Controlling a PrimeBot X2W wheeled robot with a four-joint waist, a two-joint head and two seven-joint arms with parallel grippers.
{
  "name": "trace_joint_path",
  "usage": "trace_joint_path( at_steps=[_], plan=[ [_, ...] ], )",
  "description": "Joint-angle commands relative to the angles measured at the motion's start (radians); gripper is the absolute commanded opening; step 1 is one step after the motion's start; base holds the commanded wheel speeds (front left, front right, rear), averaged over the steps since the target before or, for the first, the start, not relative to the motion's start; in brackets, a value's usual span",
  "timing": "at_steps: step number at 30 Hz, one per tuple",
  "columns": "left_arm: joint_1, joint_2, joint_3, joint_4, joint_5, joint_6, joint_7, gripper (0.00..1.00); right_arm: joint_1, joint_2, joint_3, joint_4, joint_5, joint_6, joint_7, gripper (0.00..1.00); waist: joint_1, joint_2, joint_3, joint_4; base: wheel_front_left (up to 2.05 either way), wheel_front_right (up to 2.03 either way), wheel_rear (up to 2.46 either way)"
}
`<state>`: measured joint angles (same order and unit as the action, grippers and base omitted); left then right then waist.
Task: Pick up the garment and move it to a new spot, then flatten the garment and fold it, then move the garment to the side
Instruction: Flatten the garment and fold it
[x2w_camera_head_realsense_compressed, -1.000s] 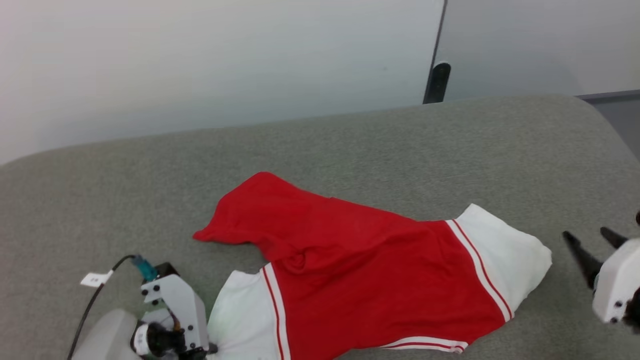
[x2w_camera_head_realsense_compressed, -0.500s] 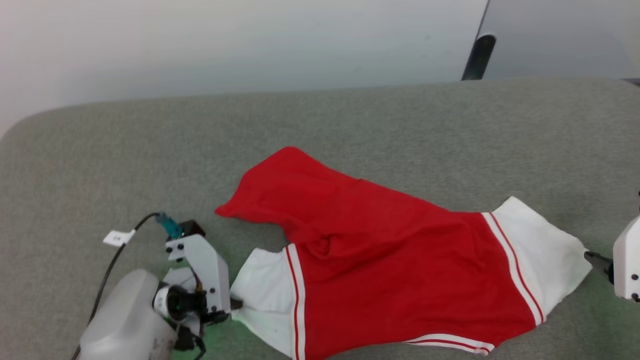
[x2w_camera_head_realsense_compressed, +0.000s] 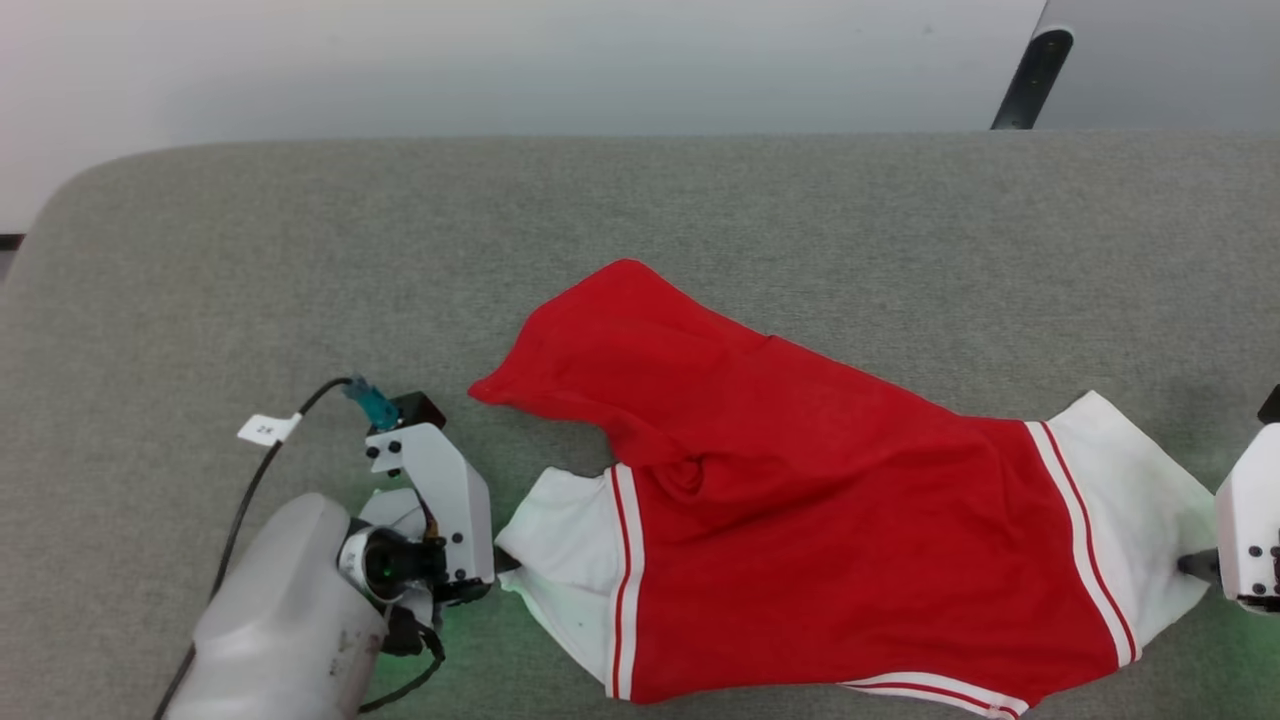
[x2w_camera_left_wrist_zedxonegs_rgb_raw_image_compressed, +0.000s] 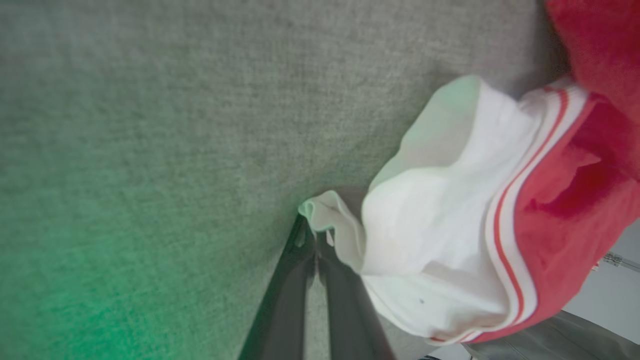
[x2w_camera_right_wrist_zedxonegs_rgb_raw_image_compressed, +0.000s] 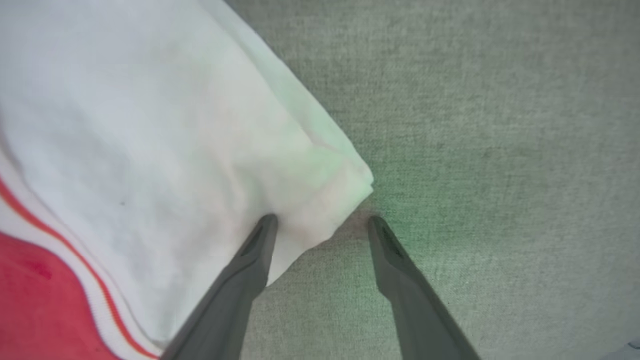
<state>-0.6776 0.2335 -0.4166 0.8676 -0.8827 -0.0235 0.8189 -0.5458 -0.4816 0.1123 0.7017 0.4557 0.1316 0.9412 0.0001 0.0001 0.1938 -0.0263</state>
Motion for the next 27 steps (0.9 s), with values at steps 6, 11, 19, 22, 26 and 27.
trace_joint_path(
  at_steps=[6, 11, 19, 22, 26, 27],
  plan=[
    [-0.005, -0.007, -0.014, 0.078, 0.018, 0.007, -0.042, 0.00, -0.020, 0.015, -0.027, 0.065, 0.003, -0.001, 0.042, 0.00, -0.0001, -0.0001, -0.034, 0.011, 0.00, 0.00, 0.00],
    [-0.056, 0.006, -0.027, 0.103, 0.027, 0.015, 0.009, 0.00, -0.077, 0.027, -0.064, 0.028, 0.049, -0.001, 0.087, 0.00, -0.0001, -0.0001, -0.099, 0.011, 0.00, 0.00, 0.00],
    [-0.196, 0.012, -0.056, 0.099, 0.045, 0.030, 0.116, 0.00, -0.176, 0.058, -0.083, -0.078, 0.103, -0.001, 0.160, 0.00, -0.0001, -0.0001, -0.228, 0.008, 0.00, 0.00, 0.00],
    [-0.263, 0.021, -0.060, 0.088, 0.056, 0.032, 0.130, 0.00, -0.233, 0.079, -0.074, -0.117, 0.102, -0.001, 0.158, 0.00, -0.0001, -0.0001, -0.250, 0.001, 0.00, 0.00, 0.00],
    [-0.380, 0.046, -0.050, 0.070, 0.074, 0.051, 0.108, 0.00, -0.335, 0.109, -0.021, -0.170, 0.086, -0.001, 0.093, 0.00, -0.0001, -0.0001, -0.255, -0.021, 0.00, 0.00, 0.00],
    [-0.407, 0.052, -0.050, 0.067, 0.082, 0.053, 0.100, 0.00, -0.359, 0.117, -0.006, -0.174, 0.079, -0.001, 0.065, 0.00, -0.0001, -0.0001, -0.256, -0.027, 0.00, 0.00, 0.00]
  ],
)
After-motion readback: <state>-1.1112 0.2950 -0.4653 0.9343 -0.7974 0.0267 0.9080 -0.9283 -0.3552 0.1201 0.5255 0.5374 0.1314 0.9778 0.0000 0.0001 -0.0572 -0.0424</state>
